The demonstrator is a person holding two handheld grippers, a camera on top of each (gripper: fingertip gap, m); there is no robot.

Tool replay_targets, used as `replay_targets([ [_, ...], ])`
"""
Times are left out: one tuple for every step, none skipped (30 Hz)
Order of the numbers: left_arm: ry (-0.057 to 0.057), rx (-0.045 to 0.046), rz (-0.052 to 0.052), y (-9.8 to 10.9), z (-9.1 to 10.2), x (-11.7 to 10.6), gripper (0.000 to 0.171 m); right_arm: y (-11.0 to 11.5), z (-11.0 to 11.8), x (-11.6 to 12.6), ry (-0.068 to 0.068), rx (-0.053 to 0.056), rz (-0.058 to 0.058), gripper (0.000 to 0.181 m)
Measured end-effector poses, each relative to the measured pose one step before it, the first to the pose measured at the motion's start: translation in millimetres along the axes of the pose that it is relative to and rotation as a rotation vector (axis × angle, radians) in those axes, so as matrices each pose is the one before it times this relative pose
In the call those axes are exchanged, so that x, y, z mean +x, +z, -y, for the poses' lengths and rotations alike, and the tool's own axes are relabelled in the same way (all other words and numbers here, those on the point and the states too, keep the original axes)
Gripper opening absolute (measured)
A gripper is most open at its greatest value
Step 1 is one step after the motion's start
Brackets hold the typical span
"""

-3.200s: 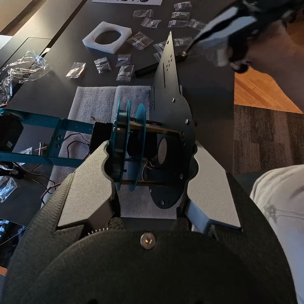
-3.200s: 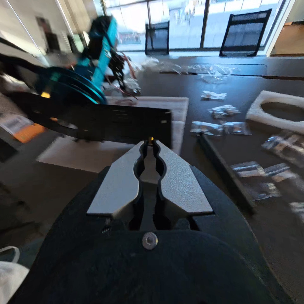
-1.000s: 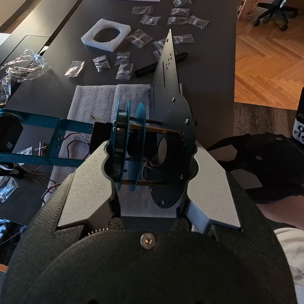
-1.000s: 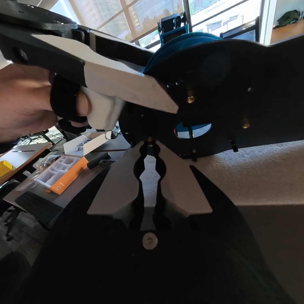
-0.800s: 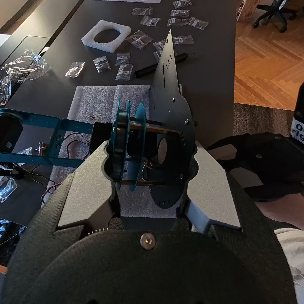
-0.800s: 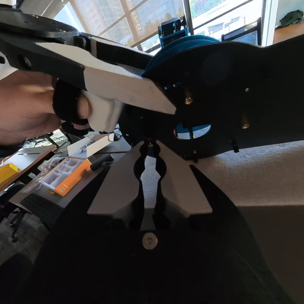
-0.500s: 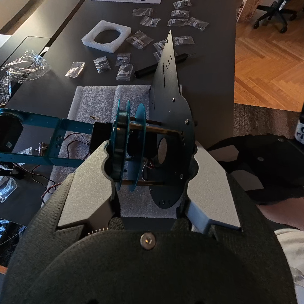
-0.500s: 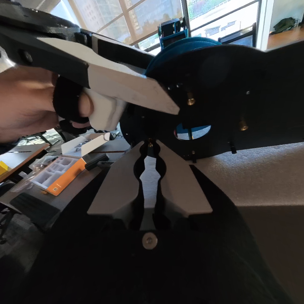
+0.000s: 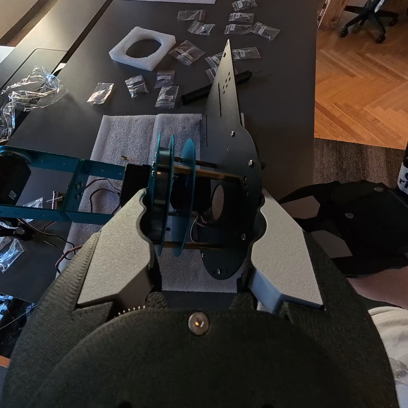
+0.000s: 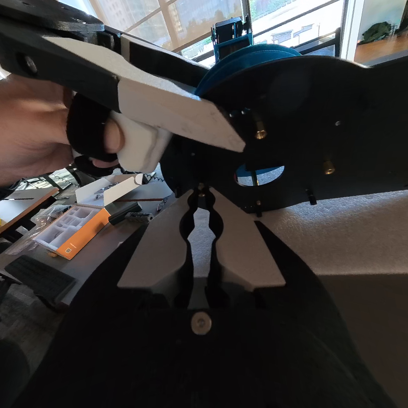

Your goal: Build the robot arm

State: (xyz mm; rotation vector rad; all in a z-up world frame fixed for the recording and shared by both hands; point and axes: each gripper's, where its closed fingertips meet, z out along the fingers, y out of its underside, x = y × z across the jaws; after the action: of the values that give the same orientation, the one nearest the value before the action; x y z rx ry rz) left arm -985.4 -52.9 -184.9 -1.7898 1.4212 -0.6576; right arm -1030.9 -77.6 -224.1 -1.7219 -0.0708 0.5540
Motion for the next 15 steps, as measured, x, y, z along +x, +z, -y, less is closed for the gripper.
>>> replay_targets([
  [0.0003, -0.00062, -0.0001, -0.1, -0.01, 0.0, 0.095, 0.07, 0.13, 0.02, 0.0004, 0.0014, 0.0005, 0.004],
  [0.0, -0.00017, -0.0002, -0.01, -0.02, 0.02, 0.095, 0.07, 0.03, 0.0, -0.0009, 0.0004, -0.0002, 0.004],
  [-0.0002, 0.00031, -0.0002, 0.05, 0.05, -0.05, 0.095, 0.12, -0.05, 0.09, 0.0022, -0.0002, 0.002, 0.004],
  [0.0002, 0.00003, -0.0002, 0.0, 0.0, 0.02, 0.095, 0.02, -0.1, -0.09, 0.0087, -0.0008, 0.0071, 0.004],
  [0.0006, -0.00053, -0.0002, -0.04, -0.07, -0.02, 0.095, 0.08, -0.16, 0.0, 0.0163, -0.0013, 0.0129, 0.004],
  [0.0004, -0.00076, -0.0001, 0.02, -0.05, 0.01, 0.095, 0.08, -0.17, 0.01, 0.0231, -0.0015, 0.0164, 0.004],
  [0.0001, -0.0006, -0.0001, -0.02, 0.05, 0.03, 0.095, 0.16, -0.06, -0.01, 0.029, 0.0004, 0.0184, 0.004],
  [0.0001, -0.00035, -0.0001, 0.05, 0.01, 0.03, 0.095, -0.15, 0.21, -0.03, 0.0262, 0.0017, 0.0181, 0.004],
  [0.0, -0.00023, 0.0001, -0.02, -0.03, -0.01, 0.095, 0.06, -0.03, -0.03, 0.0204, 0.0011, 0.0134, 0.004],
  [-0.0004, 0.00005, 0.0, 0.0, 0.01, 0.03, 0.095, 0.19, -0.07, 0.0, 0.0272, 0.0019, 0.0128, 0.004],
  [-0.0002, 0.00011, 0.0, -0.05, -0.03, -0.11, 0.095, 0.11, -0.16, -0.06, 0.0387, 0.0015, 0.0172, 0.004],
  [0.0, -0.00035, 0.0002, -0.02, -0.05, -0.03, 0.095, 0.11, -0.21, -0.03, 0.0429, 0.0024, 0.0186, 0.004],
  [0.0001, -0.00075, 0.0004, 0.0, -0.06, 0.06, 0.095, 0.01, -0.16, -0.02, 0.045, 0.0033, 0.0168, 0.004],
  [0.0002, -0.00078, 0.0003, 0.08, 0.0, 0.09, 0.095, 0.03, -0.17, -0.11, 0.0455, 0.0052, 0.0137, 0.004],
  [-0.0001, -0.00025, 0.0, 0.01, -0.02, -0.09, 0.095, 0.08, 0.02, -0.47, 0.0463, 0.0083, 0.0152, 0.004],
])
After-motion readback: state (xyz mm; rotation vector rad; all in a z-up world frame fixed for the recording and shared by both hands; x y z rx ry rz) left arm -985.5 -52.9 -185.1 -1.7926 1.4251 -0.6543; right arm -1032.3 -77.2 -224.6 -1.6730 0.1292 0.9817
